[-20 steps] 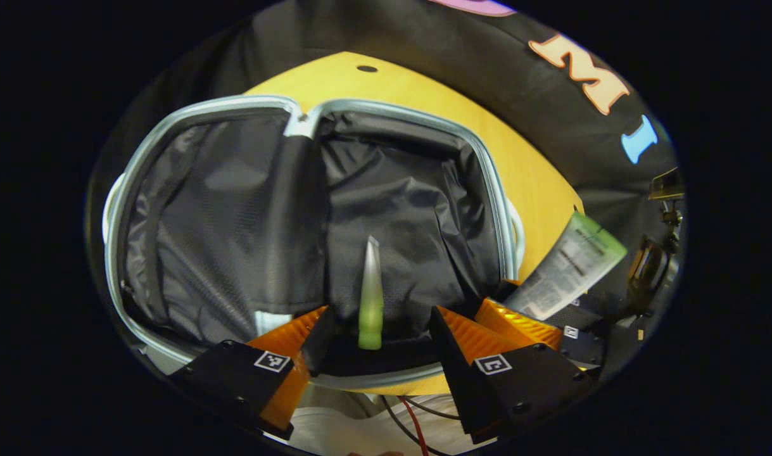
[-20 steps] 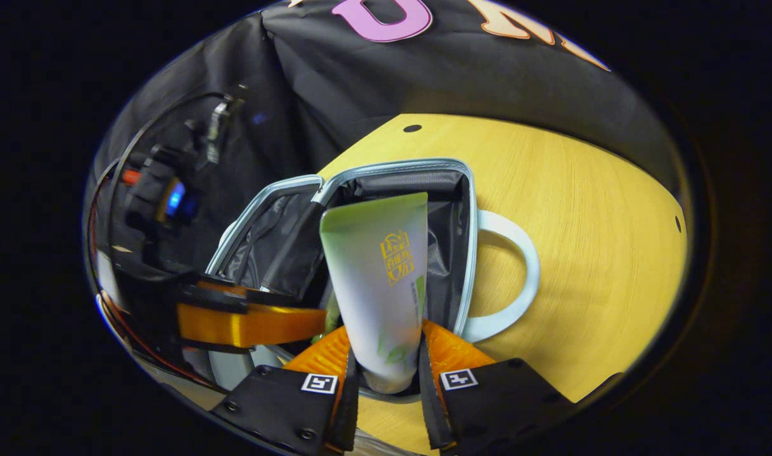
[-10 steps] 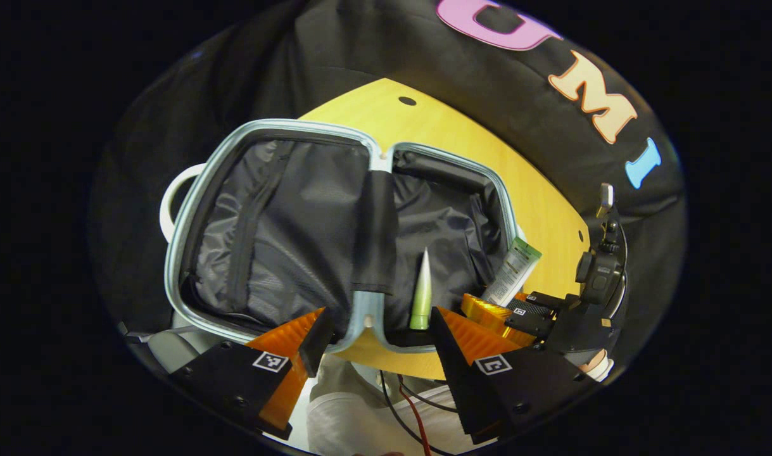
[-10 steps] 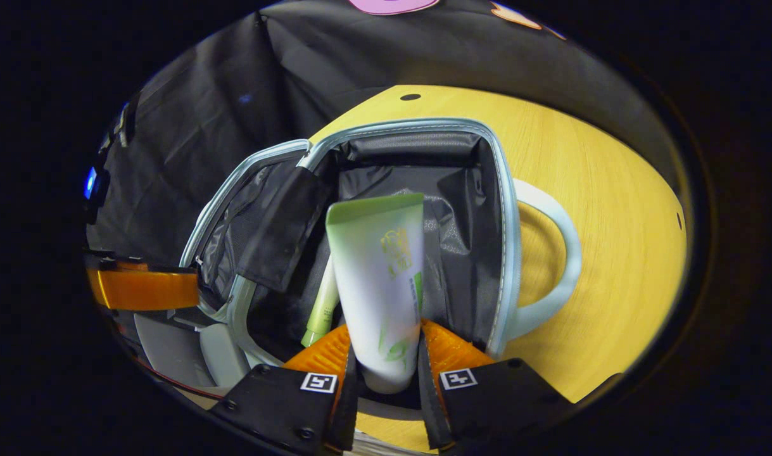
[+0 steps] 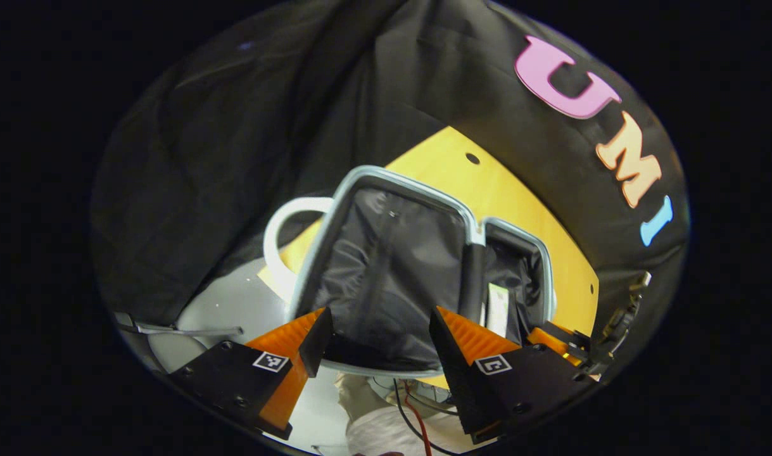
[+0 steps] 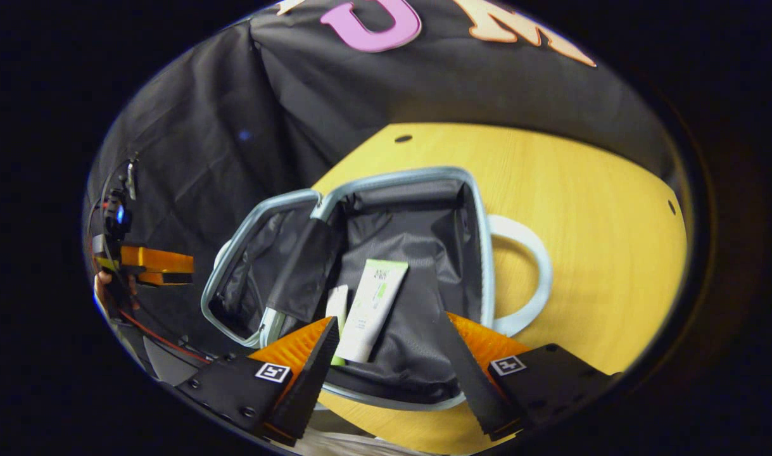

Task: First open the suitcase, pack the skin care products into it, and then close the suitcase.

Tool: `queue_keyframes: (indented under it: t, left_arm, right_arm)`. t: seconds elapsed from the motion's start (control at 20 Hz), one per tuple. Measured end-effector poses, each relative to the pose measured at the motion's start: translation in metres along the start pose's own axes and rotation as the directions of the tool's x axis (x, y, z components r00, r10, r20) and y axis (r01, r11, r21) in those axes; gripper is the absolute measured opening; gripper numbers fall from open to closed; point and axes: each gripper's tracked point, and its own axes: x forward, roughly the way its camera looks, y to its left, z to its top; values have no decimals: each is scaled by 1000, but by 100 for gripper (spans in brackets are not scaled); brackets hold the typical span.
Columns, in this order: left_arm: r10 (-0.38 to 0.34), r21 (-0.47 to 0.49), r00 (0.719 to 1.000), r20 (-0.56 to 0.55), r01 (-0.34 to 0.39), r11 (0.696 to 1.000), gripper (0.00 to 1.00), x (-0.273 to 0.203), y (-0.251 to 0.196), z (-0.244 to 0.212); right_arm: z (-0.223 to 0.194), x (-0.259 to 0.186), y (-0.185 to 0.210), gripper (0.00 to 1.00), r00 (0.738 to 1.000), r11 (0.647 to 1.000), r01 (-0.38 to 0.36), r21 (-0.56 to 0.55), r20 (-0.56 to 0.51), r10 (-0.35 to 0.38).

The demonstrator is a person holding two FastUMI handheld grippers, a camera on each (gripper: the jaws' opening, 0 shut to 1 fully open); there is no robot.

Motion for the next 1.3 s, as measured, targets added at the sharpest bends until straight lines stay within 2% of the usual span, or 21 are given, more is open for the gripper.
queue_keyframes:
  t: [0.05,0.1,0.15,0.25,0.35,0.5,0.6,0.8,0.95,1.05,1.15,1.25,1.3]
  left_arm:
    - [0,3,1000,20,0,1000,90,3,14,8]
    - [12,3,999,32,-12,1000,91,7,29,14]
    - [16,9,999,43,-16,1000,91,11,43,19]
    - [19,30,998,67,-21,999,91,12,64,33]
    - [19,50,997,79,-23,998,90,23,79,42]
    - [45,41,995,92,-49,998,90,52,106,54]
    - [15,-5,995,94,-14,1000,91,73,109,59]
    - [-102,-78,989,104,111,991,90,103,105,61]
    - [-109,-91,990,88,116,989,82,120,112,59]
    - [-134,-126,988,71,142,982,71,128,110,54]
    - [-157,-163,986,61,165,973,41,133,106,51]
    - [-149,-181,987,66,159,971,13,133,107,52]
    - [-151,-169,986,67,161,972,12,129,106,52]
  right_arm:
    - [8,-13,-4,98,999,1000,9,7,49,-9]
    - [15,-23,-8,98,995,999,23,27,93,-25]
    - [18,-34,-14,93,991,998,42,54,128,-49]
    - [25,-56,-34,100,976,988,98,116,183,-118]
    - [23,-80,-52,98,961,974,154,166,202,-187]
    - [15,-114,-82,98,931,948,262,183,210,-298]
    - [18,-138,-91,98,908,931,306,200,232,-349]
    - [17,-159,-97,98,873,898,358,255,250,-419]
    - [7,-170,-100,98,857,881,391,267,242,-454]
    - [0,-175,-97,98,856,876,400,269,230,-462]
    - [-3,-175,-97,98,857,873,410,264,216,-468]
    - [-2,-176,-96,98,855,872,413,263,217,-471]
    - [0,-177,-96,98,854,872,412,264,221,-471]
